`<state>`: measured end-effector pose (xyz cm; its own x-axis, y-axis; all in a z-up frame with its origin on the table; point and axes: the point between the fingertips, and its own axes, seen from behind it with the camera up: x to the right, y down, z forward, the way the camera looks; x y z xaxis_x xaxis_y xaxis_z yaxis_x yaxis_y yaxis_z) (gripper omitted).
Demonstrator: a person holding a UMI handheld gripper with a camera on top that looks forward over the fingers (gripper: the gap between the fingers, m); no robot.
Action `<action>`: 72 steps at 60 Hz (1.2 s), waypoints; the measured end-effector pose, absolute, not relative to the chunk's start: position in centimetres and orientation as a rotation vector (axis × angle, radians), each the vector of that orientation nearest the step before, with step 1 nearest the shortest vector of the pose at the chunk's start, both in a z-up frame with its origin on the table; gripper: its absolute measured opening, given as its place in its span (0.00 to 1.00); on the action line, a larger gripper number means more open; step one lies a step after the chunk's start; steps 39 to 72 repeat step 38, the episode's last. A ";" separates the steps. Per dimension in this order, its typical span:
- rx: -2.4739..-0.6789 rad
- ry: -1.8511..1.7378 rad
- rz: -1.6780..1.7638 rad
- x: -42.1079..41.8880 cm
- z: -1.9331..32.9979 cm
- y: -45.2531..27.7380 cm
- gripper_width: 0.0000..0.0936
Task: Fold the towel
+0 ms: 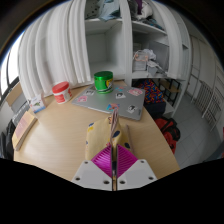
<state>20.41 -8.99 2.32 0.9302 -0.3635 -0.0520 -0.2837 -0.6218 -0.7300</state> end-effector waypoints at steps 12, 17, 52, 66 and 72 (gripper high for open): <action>-2.338 0.469 -0.075 21.7 -0.7 -9.7 0.08; -2.357 0.478 -0.079 22.2 0.1 -10.9 0.39; -2.250 0.543 0.001 24.3 9.2 -19.8 0.89; -2.250 0.543 0.001 24.3 9.2 -19.8 0.89; -2.250 0.543 0.001 24.3 9.2 -19.8 0.89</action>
